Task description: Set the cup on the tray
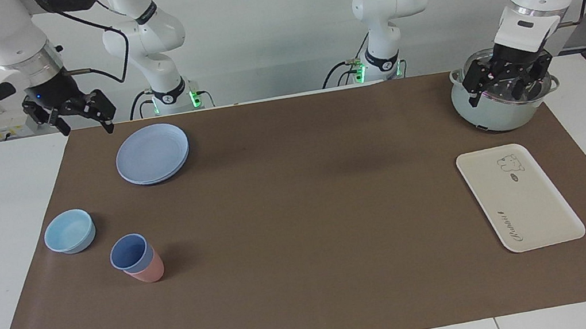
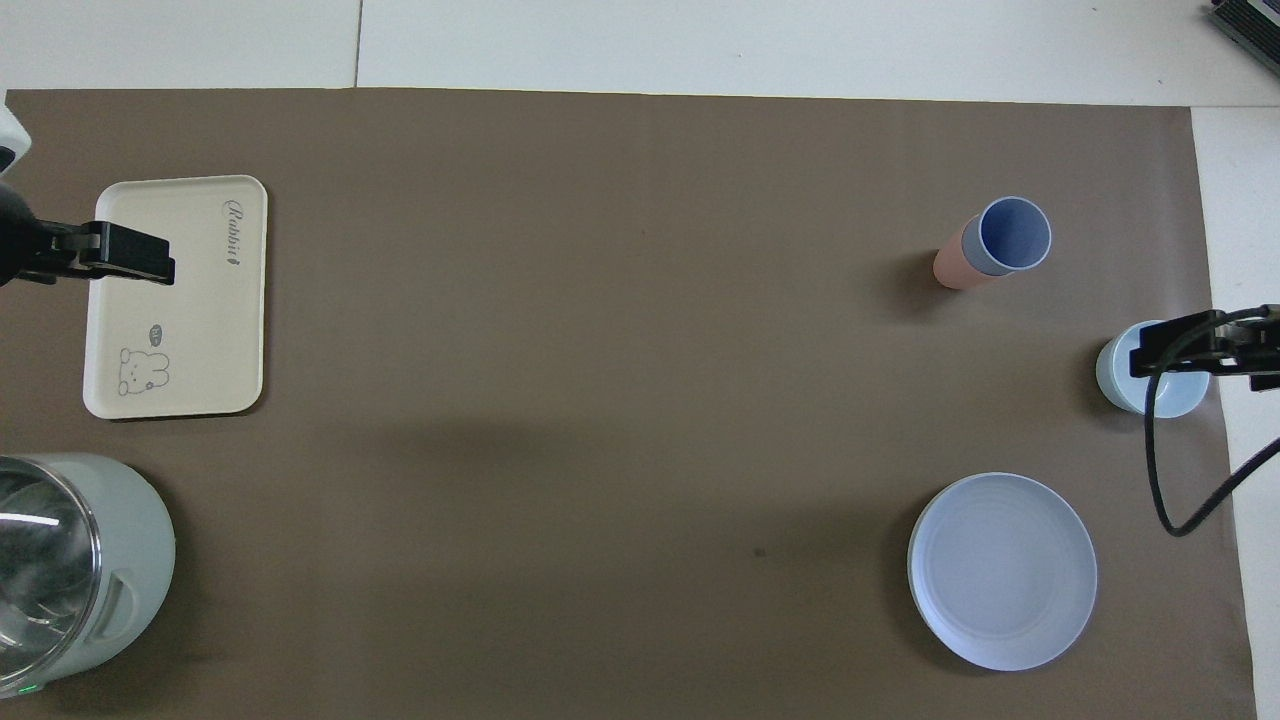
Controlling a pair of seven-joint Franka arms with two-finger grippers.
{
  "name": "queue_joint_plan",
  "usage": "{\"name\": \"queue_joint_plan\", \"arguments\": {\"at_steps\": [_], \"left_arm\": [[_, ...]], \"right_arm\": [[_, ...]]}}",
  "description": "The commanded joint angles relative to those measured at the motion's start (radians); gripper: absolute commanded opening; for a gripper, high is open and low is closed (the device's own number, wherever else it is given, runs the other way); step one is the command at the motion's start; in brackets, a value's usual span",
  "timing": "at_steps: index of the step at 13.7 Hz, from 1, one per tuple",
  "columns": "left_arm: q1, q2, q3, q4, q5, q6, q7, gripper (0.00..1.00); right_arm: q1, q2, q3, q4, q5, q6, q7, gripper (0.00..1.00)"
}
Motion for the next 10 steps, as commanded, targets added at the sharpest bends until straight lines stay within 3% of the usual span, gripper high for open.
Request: {"name": "queue_joint_plan", "arguments": {"at_steps": [1,7,10], "left_arm": [[0.004,-0.018,-0.002,-0.017,-0.007,0.008,0.015,1.0],[0.006,-0.018,-0.002,-0.019,-0.007,0.01,0.013,1.0],[0.004,-0.029,-0.002,-0.029,-0.007,-0.008,0.004,1.0]], "right_arm": [[-0.004,-0.004,0.005,0.002,-0.011,-0.018,-0.024,1.0],[-0.011,-0.007,0.005,-0.005,0.007,-0.003,-0.033,1.0],[-0.033,-0.012,-0.001,-0.057,0.009,0.109,-0.236,1.0]]}}
